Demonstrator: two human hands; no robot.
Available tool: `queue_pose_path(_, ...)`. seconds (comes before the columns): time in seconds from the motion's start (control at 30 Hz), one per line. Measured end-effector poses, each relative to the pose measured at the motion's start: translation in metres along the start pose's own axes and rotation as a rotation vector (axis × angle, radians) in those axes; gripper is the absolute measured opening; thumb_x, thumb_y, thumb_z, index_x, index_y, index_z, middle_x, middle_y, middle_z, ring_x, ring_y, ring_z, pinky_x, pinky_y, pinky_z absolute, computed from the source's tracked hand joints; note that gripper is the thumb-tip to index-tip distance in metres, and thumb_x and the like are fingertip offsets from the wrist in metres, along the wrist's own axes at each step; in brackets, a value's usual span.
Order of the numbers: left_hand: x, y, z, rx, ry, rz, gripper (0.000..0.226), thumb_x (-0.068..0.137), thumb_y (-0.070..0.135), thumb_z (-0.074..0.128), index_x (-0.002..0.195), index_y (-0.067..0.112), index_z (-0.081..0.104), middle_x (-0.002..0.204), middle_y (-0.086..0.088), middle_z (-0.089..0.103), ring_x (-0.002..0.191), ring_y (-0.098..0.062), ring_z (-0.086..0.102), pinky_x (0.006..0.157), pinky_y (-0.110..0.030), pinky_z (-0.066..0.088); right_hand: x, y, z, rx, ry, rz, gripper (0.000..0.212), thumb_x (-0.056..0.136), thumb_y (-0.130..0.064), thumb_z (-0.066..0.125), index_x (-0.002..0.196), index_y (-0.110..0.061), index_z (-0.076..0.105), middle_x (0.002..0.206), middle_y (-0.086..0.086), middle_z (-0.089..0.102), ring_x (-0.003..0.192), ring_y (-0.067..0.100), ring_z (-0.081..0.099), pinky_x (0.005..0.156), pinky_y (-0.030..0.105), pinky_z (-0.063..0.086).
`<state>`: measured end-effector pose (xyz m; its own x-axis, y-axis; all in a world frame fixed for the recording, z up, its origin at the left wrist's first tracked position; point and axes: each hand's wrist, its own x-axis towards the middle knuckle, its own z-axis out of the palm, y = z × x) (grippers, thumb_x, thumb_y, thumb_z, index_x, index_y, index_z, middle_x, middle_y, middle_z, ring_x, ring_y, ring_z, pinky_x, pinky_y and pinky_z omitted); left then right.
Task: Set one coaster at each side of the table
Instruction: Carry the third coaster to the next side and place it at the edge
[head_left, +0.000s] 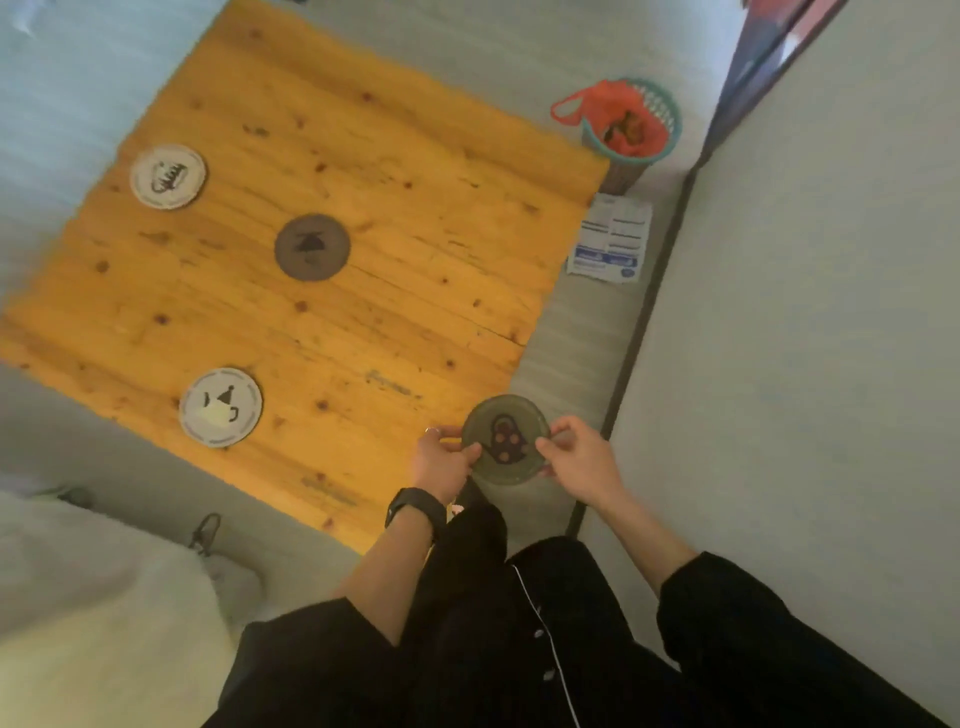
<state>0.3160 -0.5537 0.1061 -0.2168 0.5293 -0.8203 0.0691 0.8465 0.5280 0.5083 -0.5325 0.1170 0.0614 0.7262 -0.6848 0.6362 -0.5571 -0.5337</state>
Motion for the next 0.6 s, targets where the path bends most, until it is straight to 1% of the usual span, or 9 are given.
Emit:
queue_pose_path(0.07, 0.012, 0.010, -0.003, -0.073, 0.073, -0.041, 0.037, 0.083, 0.018, 0.077, 0.113, 0.008, 0.059, 0.105, -0.011, 0.071, 0.096, -0.030, 0.070, 0.088, -0.047, 0.057, 0.028, -0.030, -0.007, -0.149, -0.036, -0.083, 0.011, 0.094, -0.033, 0.065, 0.094, -0.027, 0.056, 0.085, -0.010, 0.071, 0.060, 0.002, 0.070, 0.063, 0.027, 0.053)
queue_pose_path(0.1, 0.016, 0.015, -0.006, -0.112, 0.097, -0.057, 0.036, 0.082, 0.020, 0.077, 0.111, 0.010, 0.059, 0.104, -0.011, 0.072, 0.095, -0.030, 0.070, 0.087, -0.047, 0.058, 0.040, -0.043, -0.010, -0.199, -0.060, -0.110, 0.011, 0.094, -0.034, 0.064, 0.095, -0.027, 0.055, 0.087, -0.010, 0.071, 0.063, 0.004, 0.070, 0.063, 0.028, 0.051)
queue_pose_path(0.2, 0.031, 0.027, -0.011, -0.216, 0.165, -0.085, 0.026, 0.082, 0.025, 0.077, 0.100, 0.019, 0.060, 0.087, 0.000, 0.073, 0.082, -0.022, 0.073, 0.082, -0.045, 0.060, 0.075, -0.080, -0.014, -0.324, -0.117, -0.183, 0.012, 0.095, -0.036, 0.062, 0.098, -0.027, 0.055, 0.092, -0.008, 0.068, 0.078, 0.013, 0.070, 0.061, 0.026, 0.044)
queue_pose_path(0.27, 0.041, 0.038, -0.011, -0.314, 0.214, -0.107, 0.020, 0.083, 0.023, 0.075, 0.094, 0.023, 0.059, 0.080, 0.005, 0.072, 0.077, -0.019, 0.073, 0.081, -0.044, 0.061, 0.100, -0.102, -0.015, -0.400, -0.158, -0.215, 0.012, 0.094, -0.037, 0.062, 0.098, -0.030, 0.054, 0.095, -0.010, 0.064, 0.083, 0.015, 0.069, 0.061, 0.026, 0.044)
queue_pose_path(0.33, 0.053, 0.049, -0.010, -0.430, 0.261, -0.138, 0.017, 0.085, 0.018, 0.073, 0.096, 0.021, 0.061, 0.080, 0.003, 0.072, 0.076, -0.019, 0.073, 0.081, -0.045, 0.061, 0.126, -0.124, -0.017, -0.461, -0.204, -0.248, 0.012, 0.093, -0.036, 0.064, 0.095, -0.030, 0.054, 0.095, -0.009, 0.065, 0.085, 0.016, 0.069, 0.069, 0.033, 0.052)
queue_pose_path(0.37, 0.060, 0.053, -0.009, -0.470, 0.287, -0.158, 0.018, 0.086, 0.016, 0.072, 0.100, 0.018, 0.062, 0.080, 0.004, 0.072, 0.076, -0.018, 0.073, 0.080, -0.044, 0.061, 0.139, -0.132, -0.018, -0.496, -0.225, -0.270, 0.012, 0.091, -0.036, 0.066, 0.093, -0.030, 0.055, 0.092, -0.010, 0.065, 0.086, 0.016, 0.068, 0.072, 0.033, 0.052)
queue_pose_path(0.43, 0.073, 0.062, -0.005, -0.529, 0.343, -0.207, 0.022, 0.086, 0.017, 0.071, 0.107, 0.016, 0.064, 0.082, 0.003, 0.073, 0.076, -0.018, 0.073, 0.080, -0.042, 0.061, 0.167, -0.149, -0.020, -0.578, -0.270, -0.314, 0.013, 0.089, -0.036, 0.069, 0.092, -0.029, 0.058, 0.087, -0.013, 0.062, 0.087, 0.013, 0.065, 0.071, 0.029, 0.048)
queue_pose_path(0.5, 0.087, 0.074, 0.001, -0.583, 0.399, -0.254, 0.023, 0.086, 0.020, 0.072, 0.108, 0.015, 0.065, 0.088, 0.000, 0.074, 0.079, -0.020, 0.073, 0.082, -0.042, 0.060, 0.194, -0.162, -0.024, -0.658, -0.324, -0.367, 0.013, 0.089, -0.036, 0.070, 0.093, -0.028, 0.060, 0.087, -0.013, 0.062, 0.087, 0.012, 0.062, 0.070, 0.026, 0.044)
queue_pose_path(0.6, 0.104, 0.095, 0.016, -0.606, 0.508, -0.323, 0.023, 0.085, 0.027, 0.072, 0.104, 0.015, 0.067, 0.093, -0.001, 0.075, 0.085, -0.020, 0.071, 0.082, -0.037, 0.058, 0.234, -0.182, -0.029, -0.800, -0.406, -0.428, 0.014, 0.090, -0.038, 0.068, 0.097, -0.027, 0.063, 0.091, -0.012, 0.062, 0.087, 0.012, 0.061, 0.072, 0.027, 0.047)
